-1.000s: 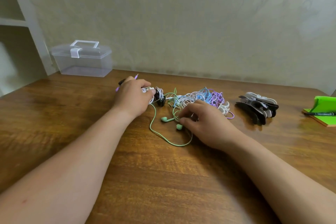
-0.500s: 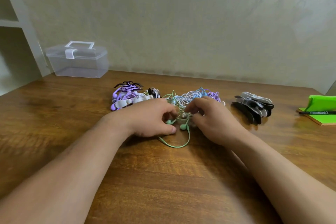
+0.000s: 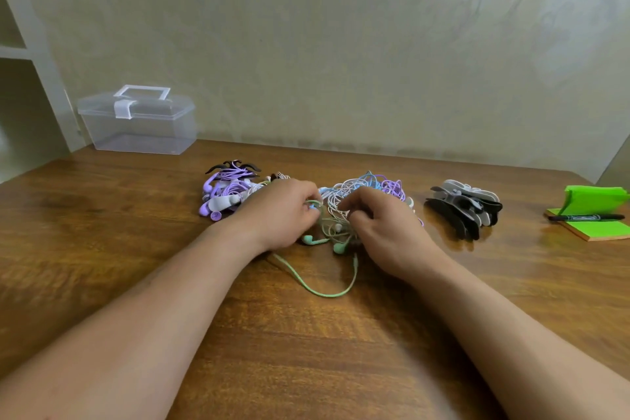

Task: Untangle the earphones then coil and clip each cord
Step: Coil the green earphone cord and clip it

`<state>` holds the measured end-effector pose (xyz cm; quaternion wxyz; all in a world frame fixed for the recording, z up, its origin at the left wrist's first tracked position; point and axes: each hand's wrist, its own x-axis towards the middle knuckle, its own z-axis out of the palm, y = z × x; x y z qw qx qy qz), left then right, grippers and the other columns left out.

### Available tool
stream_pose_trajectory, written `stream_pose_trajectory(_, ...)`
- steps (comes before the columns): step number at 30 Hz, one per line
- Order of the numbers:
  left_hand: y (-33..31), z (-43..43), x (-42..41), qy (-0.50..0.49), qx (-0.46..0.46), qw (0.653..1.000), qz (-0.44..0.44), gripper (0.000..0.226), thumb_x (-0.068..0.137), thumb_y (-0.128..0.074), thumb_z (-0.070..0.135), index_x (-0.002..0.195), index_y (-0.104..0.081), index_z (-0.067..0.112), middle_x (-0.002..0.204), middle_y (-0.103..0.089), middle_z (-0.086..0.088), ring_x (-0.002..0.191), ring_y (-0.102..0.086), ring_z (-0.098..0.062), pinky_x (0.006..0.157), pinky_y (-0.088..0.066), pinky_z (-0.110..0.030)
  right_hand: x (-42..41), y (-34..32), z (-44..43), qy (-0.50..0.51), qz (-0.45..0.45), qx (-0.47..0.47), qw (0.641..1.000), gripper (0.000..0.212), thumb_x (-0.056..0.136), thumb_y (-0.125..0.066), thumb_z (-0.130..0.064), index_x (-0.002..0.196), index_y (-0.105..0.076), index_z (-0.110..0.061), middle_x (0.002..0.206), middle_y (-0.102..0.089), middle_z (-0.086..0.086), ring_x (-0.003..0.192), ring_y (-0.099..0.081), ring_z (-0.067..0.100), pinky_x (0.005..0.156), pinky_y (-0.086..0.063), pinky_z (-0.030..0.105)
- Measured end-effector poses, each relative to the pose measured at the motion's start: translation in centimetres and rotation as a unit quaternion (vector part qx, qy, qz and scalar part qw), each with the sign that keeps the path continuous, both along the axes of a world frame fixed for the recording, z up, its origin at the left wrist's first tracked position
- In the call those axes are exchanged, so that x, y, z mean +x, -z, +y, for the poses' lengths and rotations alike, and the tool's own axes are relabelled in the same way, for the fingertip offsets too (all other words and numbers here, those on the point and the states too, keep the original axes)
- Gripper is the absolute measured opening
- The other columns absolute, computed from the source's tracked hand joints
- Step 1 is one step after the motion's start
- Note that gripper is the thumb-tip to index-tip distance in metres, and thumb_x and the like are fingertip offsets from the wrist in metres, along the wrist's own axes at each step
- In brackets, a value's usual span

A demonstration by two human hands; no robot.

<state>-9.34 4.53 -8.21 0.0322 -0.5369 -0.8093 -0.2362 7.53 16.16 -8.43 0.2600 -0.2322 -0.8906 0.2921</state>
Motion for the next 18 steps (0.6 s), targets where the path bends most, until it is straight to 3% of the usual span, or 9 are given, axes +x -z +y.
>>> stream_pose_trajectory(2,-0.9,-0.5,0.1,0.016,0.082,0.996,-0.034,0.010,0.095,-0.063,0.023,0.091,-0.072,0.025,0.080,-0.068,0.012,0.081,-0.065,-0.010,0.075,-0.053,-0.033,0.0,-0.3,-0.1,0.012,0.051,-0.039,0.998,0.025,0.099,-0.050,-0.010,0.106,-0.071,-0.022,0.087,-0.069,-0.006,0.072,-0.059,0.002,0.061,-0.044,0.015)
stream_pose_trajectory(4,-2.2,-1.1,0.6,0.026,0.163,0.979,-0.118,0.011,0.096,-0.065,0.020,0.087,-0.071,0.021,0.075,-0.067,0.011,0.068,-0.059,-0.006,0.067,-0.048,-0.029,0.2,-0.8,-0.1,0.007,0.111,-0.077,0.991,0.026,0.101,-0.047,-0.011,0.104,-0.071,-0.020,0.092,-0.071,-0.002,0.079,-0.061,0.006,0.070,-0.048,0.023)
stream_pose_trajectory(6,-3.6,-1.8,1.7,0.069,0.232,0.934,-0.264,0.009,0.095,-0.064,0.017,0.086,-0.067,0.015,0.072,-0.064,0.002,0.061,-0.054,-0.012,0.062,-0.044,-0.029,0.4,-1.3,-0.5,-0.020,0.168,-0.164,0.972,0.031,0.106,-0.042,-0.016,0.104,-0.073,-0.014,0.093,-0.072,0.006,0.080,-0.061,0.011,0.068,-0.047,0.026)
stream_pose_trajectory(8,-4.5,-2.2,2.7,0.132,0.287,0.866,-0.388,0.011,0.087,-0.056,0.018,0.082,-0.062,0.010,0.072,-0.060,-0.006,0.061,-0.052,-0.017,0.058,-0.043,-0.029,0.4,-1.7,-0.7,-0.037,0.186,-0.269,0.944,0.043,0.112,-0.035,-0.030,0.107,-0.073,-0.009,0.094,-0.072,0.015,0.077,-0.061,0.016,0.065,-0.044,0.028)
stream_pose_trajectory(10,-4.9,-2.5,3.0,0.178,0.310,0.823,-0.441,0.016,0.087,-0.052,0.021,0.080,-0.058,0.008,0.074,-0.056,-0.011,0.063,-0.050,-0.020,0.056,-0.043,-0.026,0.3,-1.7,-0.5,-0.050,0.182,-0.329,0.925,0.053,0.113,-0.030,-0.042,0.110,-0.072,-0.009,0.087,-0.070,0.011,0.076,-0.060,0.020,0.067,-0.044,0.032)
stream_pose_trajectory(12,-4.9,-2.6,3.1,0.203,0.311,0.804,-0.464,0.021,0.093,-0.057,0.024,0.077,-0.055,0.010,0.072,-0.053,-0.009,0.065,-0.049,-0.021,0.057,-0.043,-0.027,0.3,-1.6,-0.2,-0.072,0.185,-0.356,0.913,0.051,0.113,-0.034,-0.044,0.113,-0.070,-0.009,0.085,-0.068,0.007,0.079,-0.060,0.022,0.070,-0.045,0.035)
stream_pose_trajectory(15,-4.4,-2.2,3.1,0.210,0.287,0.778,-0.518,0.020,0.094,-0.067,0.016,0.079,-0.054,0.017,0.068,-0.057,-0.004,0.066,-0.053,-0.020,0.058,-0.046,-0.027,0.5,-1.8,-0.4,-0.118,0.180,-0.392,0.894,0.032,0.111,-0.044,-0.030,0.126,-0.066,-0.013,0.092,-0.070,0.005,0.089,-0.065,0.024,0.078,-0.050,0.039)
stream_pose_trajectory(18,-4.0,-2.0,3.3,0.198,0.278,0.743,-0.577,0.021,0.092,-0.067,0.007,0.081,-0.053,0.018,0.069,-0.059,-0.002,0.067,-0.060,-0.019,0.057,-0.052,-0.025,0.5,-2.1,-0.9,-0.145,0.171,-0.429,0.875,0.030,0.105,-0.045,-0.008,0.132,-0.059,-0.008,0.107,-0.072,0.016,0.094,-0.068,0.026,0.080,-0.052,0.040)
